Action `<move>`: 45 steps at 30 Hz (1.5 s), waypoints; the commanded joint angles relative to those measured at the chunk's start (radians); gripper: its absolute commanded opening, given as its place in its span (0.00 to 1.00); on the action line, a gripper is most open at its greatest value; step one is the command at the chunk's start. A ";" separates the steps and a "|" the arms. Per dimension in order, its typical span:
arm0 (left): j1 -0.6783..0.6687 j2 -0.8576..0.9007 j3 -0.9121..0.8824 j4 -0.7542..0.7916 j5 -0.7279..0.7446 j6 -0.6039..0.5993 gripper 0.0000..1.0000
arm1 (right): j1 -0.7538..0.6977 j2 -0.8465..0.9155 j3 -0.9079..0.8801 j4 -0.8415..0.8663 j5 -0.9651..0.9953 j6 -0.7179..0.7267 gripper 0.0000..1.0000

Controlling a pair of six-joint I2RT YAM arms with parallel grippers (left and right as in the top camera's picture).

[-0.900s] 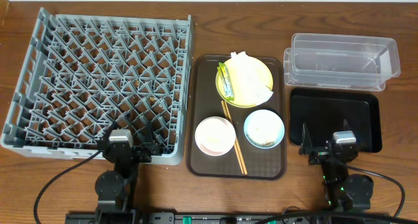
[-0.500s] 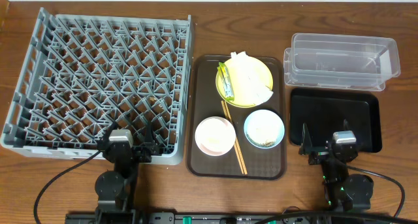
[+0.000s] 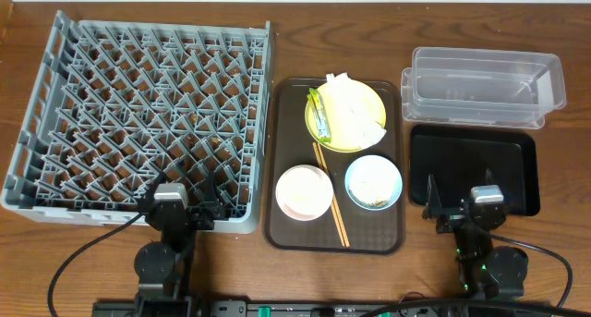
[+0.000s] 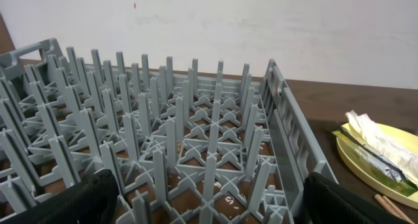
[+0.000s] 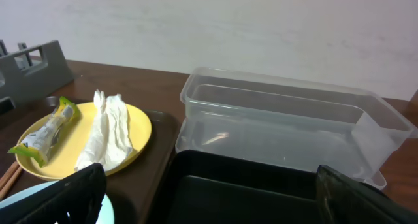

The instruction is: Sort waste into correct bins and load items into the dishwasher

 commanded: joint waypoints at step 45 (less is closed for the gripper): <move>0.005 0.724 0.734 -0.598 -0.007 0.010 0.93 | 0.009 0.794 0.755 -0.348 -0.055 0.071 0.99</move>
